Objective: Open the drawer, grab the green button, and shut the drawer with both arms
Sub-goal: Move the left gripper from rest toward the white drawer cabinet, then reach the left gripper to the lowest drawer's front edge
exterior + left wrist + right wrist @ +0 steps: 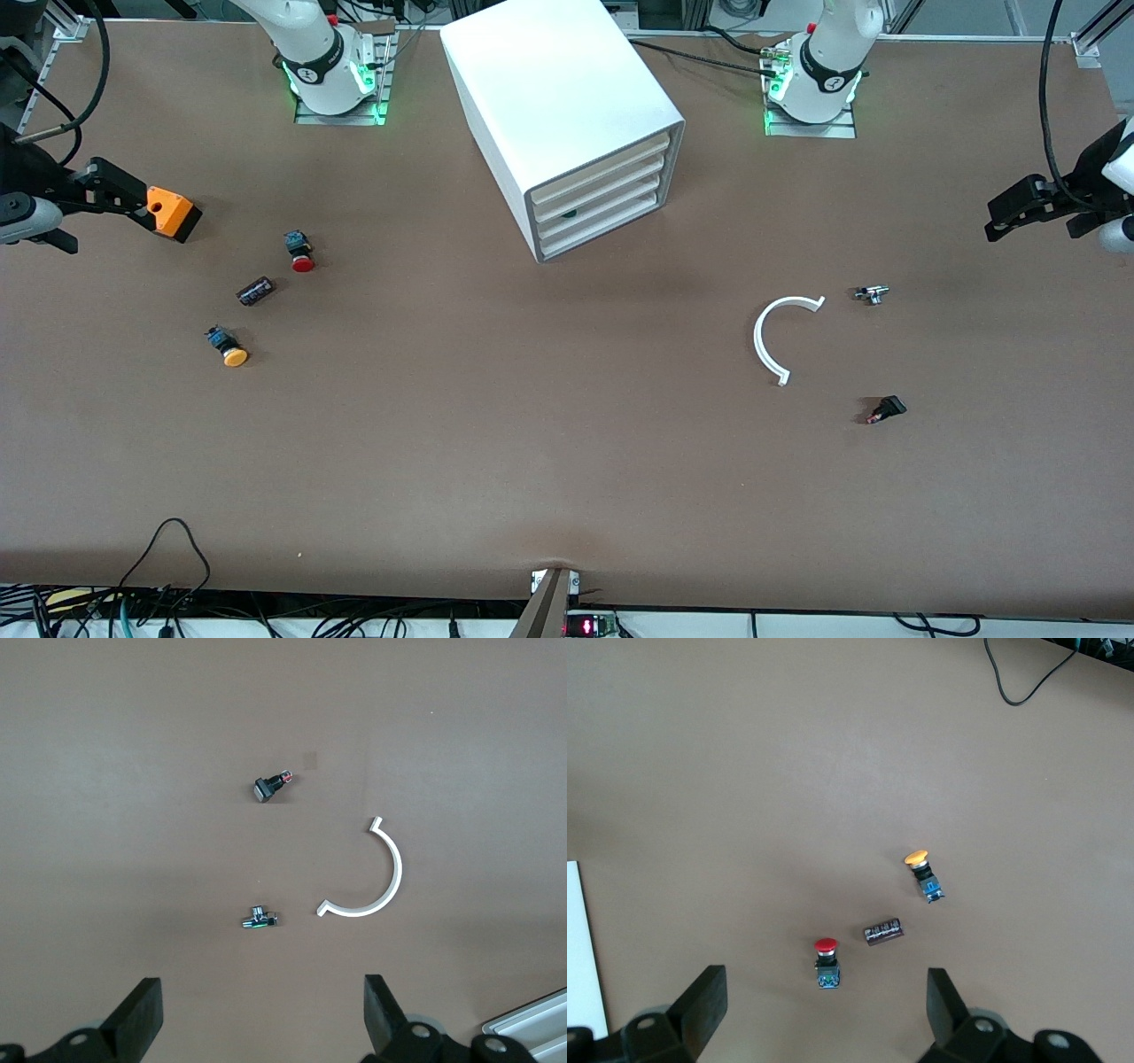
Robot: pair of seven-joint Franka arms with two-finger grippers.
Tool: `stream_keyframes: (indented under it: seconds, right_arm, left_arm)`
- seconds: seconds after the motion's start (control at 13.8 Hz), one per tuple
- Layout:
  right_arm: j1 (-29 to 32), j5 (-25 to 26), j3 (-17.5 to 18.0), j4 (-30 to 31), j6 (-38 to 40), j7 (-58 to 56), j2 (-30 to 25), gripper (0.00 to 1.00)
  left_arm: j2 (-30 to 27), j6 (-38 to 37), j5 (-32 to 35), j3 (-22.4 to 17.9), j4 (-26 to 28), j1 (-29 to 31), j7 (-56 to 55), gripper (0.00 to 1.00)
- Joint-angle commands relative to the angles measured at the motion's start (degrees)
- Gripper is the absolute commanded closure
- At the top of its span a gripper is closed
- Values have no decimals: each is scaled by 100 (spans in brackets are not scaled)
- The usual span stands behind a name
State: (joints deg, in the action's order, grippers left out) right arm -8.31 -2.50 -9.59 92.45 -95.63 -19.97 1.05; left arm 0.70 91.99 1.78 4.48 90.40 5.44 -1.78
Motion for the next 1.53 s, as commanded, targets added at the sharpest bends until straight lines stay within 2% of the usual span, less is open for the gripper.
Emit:
stream_keyframes:
  seconds: [0.0, 0.44, 0.73, 0.94, 1.45]
  right_arm:
    - [-4, 83, 1, -148, 132, 108, 36, 0]
    - [-4, 83, 1, -148, 132, 108, 36, 0]
    - [5, 83, -8, -148, 132, 125, 36, 0]
    - [13, 83, -17, -148, 132, 125, 44, 0]
    - [22, 92, -17, -157, 97, 125, 45, 0]
  left_arm:
    - [9, -15, 182, -35, -67, -60, 116, 0]
    - [236, -347, 130, 52, -23, -43, 204, 0]
    - [719, -717, -984, 123, 30, -52, 379, 0]
    - [1132, -718, -1687, 123, 179, -60, 713, 0]
    - [2003, -691, -2497, 132, 285, -113, 1398, 0]
